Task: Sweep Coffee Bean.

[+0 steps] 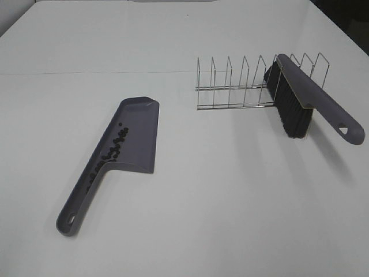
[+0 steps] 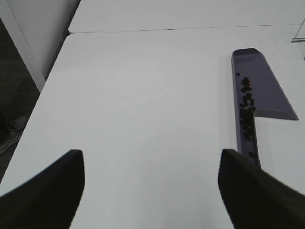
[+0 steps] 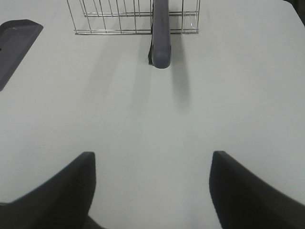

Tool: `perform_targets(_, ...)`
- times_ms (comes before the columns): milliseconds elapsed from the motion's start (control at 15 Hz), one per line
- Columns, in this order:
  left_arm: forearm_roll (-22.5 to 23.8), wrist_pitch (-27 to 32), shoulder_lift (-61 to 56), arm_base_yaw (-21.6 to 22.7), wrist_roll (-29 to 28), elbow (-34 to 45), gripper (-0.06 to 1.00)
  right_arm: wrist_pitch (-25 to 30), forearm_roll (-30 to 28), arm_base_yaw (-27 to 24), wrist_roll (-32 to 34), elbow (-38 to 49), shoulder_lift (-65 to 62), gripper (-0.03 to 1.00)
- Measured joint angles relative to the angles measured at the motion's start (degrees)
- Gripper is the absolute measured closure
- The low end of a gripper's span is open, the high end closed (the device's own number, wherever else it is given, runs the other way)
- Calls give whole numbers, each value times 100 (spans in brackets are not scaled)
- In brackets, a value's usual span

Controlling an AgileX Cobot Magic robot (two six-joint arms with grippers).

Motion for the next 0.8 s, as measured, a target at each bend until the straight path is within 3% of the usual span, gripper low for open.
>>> perform_targets(800, 0, 0, 0, 0, 0, 0, 25, -6, -6, 0, 0, 0, 0, 38)
